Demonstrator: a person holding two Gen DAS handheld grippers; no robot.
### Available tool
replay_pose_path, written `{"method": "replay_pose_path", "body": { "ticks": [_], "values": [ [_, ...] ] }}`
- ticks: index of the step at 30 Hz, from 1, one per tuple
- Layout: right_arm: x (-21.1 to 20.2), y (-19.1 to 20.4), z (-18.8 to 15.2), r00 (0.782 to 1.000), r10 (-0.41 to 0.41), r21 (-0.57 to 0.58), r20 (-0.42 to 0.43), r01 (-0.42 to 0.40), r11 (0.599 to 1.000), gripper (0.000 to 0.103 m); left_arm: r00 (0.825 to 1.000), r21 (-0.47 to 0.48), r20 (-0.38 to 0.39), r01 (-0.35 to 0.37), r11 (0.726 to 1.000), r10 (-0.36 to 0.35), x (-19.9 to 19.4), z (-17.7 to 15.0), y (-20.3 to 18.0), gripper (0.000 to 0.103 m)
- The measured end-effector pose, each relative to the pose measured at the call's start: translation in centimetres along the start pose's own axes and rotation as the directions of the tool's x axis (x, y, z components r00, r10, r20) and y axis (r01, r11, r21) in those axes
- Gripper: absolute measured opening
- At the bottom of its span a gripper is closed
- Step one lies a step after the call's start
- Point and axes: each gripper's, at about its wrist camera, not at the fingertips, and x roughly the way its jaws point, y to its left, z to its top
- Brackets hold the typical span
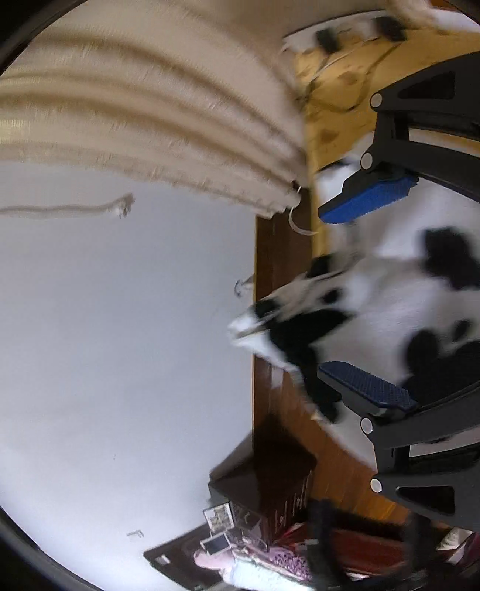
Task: Fold clothes
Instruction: 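Carry the folded fleece to the bed corner and lay it down with both grippers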
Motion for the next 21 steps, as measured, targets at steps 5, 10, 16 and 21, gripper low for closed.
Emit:
{"method": "replay_pose_path", "body": {
  "ticks": [5,10,16,21],
  "values": [
    [-2.0,-1.0,-7.0,0.998,-0.051,0.085,-0.025,0.053,0.995,0.078,1.000,0.057,-0.026,0.007,0.998,-0.005,2.4,0.3,-1.3,0.103],
    [-1.9,-1.7,-10.6,0.999,-0.037,0.129,-0.024,0.040,0.991,0.078,0.992,0.234,-0.087,-0.071,0.970,0.094,5.5,-2.2,-4.5,0.103],
    [0.2,-2.4,-12.1,0.999,-0.041,0.167,-0.004,0.042,0.985,0.080,0.986,0.311,-0.069,-0.123,0.942,0.151,7.6,-3.4,-4.5,0.102],
    [-2.2,-0.9,-11.3,0.998,-0.058,0.156,-0.028,0.062,0.986,0.082,0.980,0.323,-0.072,-0.152,0.934,0.184,7.3,-3.2,-4.8,0.102]
  ]
}}
